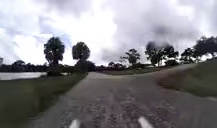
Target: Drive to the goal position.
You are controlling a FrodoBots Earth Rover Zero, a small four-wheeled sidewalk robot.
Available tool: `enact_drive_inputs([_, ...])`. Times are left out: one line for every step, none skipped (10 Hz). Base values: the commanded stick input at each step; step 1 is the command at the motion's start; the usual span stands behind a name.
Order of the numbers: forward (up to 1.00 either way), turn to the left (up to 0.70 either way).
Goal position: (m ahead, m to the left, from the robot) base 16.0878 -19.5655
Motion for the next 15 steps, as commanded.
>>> enact_drive_inputs([0.7,0.0])
enact_drive_inputs([0.7,0.0])
enact_drive_inputs([0.7,0.0])
enact_drive_inputs([0.7,0.0])
enact_drive_inputs([0.7,0.0])
enact_drive_inputs([0.7,0.0])
enact_drive_inputs([0.7,0.0])
enact_drive_inputs([0.7,0.22])
enact_drive_inputs([0.7,0.35])
enact_drive_inputs([0.7,0.35])
enact_drive_inputs([0.7,0.24])
enact_drive_inputs([0.7,0.08])
enact_drive_inputs([0.7,0.0])
enact_drive_inputs([0.7,-0.03])
enact_drive_inputs([0.7,-0.19])
